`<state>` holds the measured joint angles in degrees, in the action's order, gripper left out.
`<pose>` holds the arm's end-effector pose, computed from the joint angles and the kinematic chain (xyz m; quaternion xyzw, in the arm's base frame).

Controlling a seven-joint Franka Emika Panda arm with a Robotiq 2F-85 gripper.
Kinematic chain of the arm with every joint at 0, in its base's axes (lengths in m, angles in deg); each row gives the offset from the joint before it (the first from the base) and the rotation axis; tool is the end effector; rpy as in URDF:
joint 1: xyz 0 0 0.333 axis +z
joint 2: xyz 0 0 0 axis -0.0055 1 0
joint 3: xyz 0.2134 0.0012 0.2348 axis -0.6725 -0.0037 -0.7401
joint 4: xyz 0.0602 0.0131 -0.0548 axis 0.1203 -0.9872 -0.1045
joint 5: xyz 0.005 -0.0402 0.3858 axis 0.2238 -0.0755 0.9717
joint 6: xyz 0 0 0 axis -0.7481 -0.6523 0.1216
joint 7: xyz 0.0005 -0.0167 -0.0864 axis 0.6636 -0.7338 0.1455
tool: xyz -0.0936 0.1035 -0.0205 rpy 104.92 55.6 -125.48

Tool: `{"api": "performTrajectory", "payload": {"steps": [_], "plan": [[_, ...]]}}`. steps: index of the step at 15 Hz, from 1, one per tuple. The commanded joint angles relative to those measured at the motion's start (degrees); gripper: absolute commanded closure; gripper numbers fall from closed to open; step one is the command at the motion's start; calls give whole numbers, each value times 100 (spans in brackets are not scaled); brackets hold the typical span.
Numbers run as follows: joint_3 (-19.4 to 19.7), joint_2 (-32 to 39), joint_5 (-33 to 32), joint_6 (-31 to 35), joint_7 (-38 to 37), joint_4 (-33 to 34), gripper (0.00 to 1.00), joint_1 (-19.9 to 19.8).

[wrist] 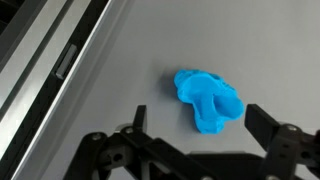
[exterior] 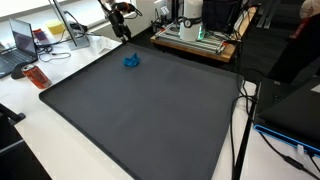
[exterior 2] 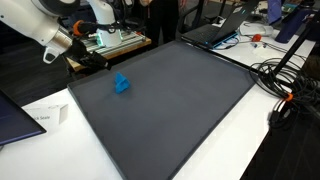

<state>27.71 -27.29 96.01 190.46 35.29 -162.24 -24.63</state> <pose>0.3673 -0.2876 0.1885 -0.8193 0.4965 0.0965 0.2699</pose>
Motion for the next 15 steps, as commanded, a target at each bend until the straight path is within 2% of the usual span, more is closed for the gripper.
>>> {"api": "performTrajectory", "payload": {"steps": [1, 15], "plan": [[19, 513, 336, -401, -385, 485, 0, -185], [-2, 2229, 730, -1543, -1859, 2089, 0, -682]]}}
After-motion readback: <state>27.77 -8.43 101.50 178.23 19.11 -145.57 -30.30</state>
